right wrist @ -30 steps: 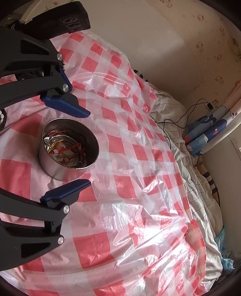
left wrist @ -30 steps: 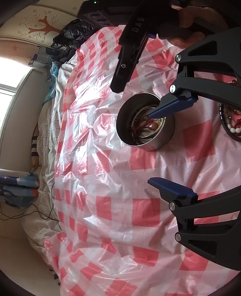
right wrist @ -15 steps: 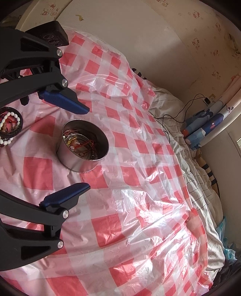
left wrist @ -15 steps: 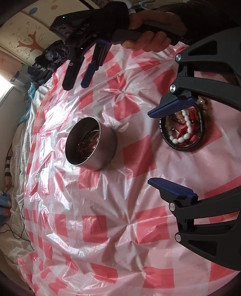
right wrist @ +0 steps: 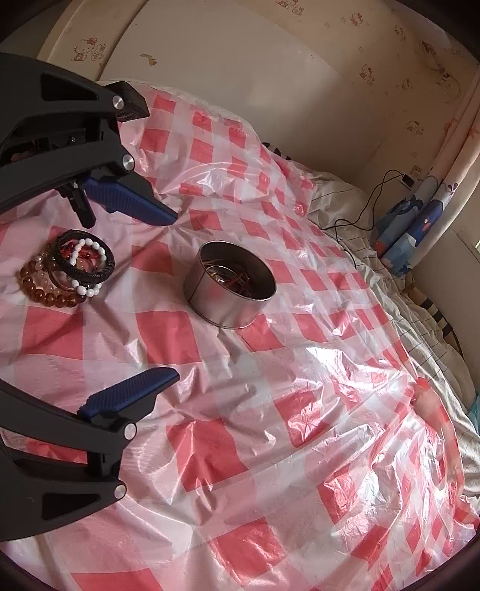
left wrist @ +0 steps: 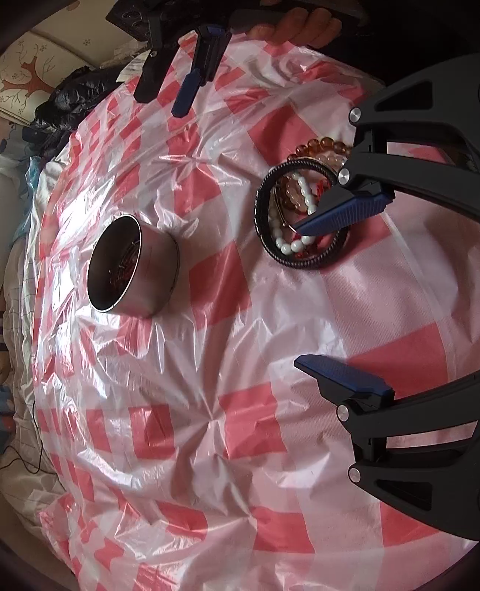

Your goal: Organize jewelry

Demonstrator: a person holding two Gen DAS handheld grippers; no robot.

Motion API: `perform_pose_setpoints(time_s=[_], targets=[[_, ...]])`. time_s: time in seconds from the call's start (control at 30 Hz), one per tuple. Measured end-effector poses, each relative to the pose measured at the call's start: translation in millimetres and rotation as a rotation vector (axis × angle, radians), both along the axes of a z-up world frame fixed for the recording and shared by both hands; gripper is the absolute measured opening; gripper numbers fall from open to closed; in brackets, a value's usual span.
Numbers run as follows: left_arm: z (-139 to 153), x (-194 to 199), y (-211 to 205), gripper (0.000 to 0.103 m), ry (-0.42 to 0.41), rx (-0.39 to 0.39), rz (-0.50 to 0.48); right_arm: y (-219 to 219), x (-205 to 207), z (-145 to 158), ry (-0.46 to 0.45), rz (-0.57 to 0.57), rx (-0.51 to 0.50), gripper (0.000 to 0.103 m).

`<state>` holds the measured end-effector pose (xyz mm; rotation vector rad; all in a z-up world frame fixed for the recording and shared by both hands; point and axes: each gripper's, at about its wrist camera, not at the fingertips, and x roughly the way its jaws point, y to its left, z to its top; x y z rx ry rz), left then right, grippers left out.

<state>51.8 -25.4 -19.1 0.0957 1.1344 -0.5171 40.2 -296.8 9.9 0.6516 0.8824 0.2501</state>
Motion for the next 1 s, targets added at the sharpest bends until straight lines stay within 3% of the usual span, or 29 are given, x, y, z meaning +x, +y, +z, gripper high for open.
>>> perform_pose_setpoints(time_s=[0.23, 0.47, 0.57, 0.63, 0.73, 0.8, 0.9, 1.0], targets=[[-10, -2, -8, 0.063, -0.008, 0.081, -0.030, 4, -4, 6, -0.012, 0.007, -0.010, 0.077], [-17, 2, -25, 0.063, -0.075, 0.210, -0.026, 12, -1, 3, 0.001, 0.024, -0.018, 0.079], [-20, 3, -32, 0.062, -0.063, 0.190, -0.051, 17, 0, 3, 0.000, 0.035, -0.030, 0.079], [-20, -1, -37, 0.043, -0.051, 0.157, -0.105, 19, 0, 3, 0.000, 0.039, -0.032, 0.079], [-18, 0, -33, 0.022, -0.031, 0.133, -0.104, 20, -1, 3, -0.002, 0.037, -0.035, 0.079], [-18, 4, -25, 0.017, -0.028, 0.135, -0.063, 18, -1, 4, -0.002, 0.036, -0.033, 0.079], [-18, 17, -7, 0.011, -0.082, 0.232, 0.064, 17, -2, 5, -0.006, 0.036, -0.038, 0.079], [-15, 28, 15, 0.011, -0.048, 0.151, 0.149, 26, -2, 8, -0.016, 0.082, -0.074, 0.079]])
